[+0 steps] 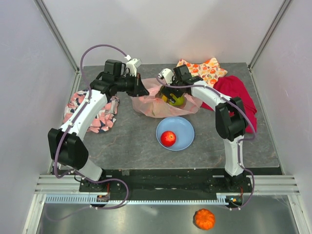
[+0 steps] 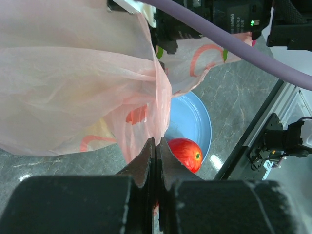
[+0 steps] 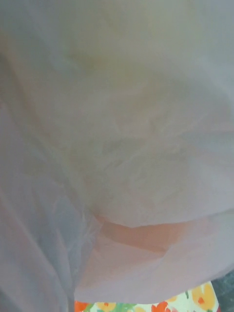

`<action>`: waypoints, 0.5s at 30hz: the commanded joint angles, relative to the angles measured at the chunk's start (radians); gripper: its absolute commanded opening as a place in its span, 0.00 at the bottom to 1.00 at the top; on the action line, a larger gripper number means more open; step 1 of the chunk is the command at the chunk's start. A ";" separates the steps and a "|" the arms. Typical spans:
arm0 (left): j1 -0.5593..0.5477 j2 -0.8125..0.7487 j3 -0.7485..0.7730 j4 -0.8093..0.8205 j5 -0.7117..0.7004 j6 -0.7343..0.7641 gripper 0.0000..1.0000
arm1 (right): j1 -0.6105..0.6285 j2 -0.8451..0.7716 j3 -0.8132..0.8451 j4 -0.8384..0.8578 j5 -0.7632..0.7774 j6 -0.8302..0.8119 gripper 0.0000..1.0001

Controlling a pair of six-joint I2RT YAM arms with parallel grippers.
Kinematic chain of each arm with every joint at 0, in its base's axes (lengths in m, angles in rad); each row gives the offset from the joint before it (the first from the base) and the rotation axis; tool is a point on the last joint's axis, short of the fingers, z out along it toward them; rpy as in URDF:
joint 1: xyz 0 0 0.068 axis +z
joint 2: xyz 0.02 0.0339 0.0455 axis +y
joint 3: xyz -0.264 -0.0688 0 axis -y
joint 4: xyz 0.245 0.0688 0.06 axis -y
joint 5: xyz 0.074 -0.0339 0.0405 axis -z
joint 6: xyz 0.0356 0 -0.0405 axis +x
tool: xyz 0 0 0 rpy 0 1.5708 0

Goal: Take the fake fruits out of the plastic bag

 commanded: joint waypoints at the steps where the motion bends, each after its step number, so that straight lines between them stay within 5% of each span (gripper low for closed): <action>1: -0.001 0.018 0.049 0.012 0.002 0.010 0.02 | -0.003 0.088 0.084 0.028 0.089 0.028 0.98; 15: -0.003 0.017 0.043 0.011 0.001 0.014 0.02 | -0.003 0.082 0.113 -0.170 0.164 0.066 0.98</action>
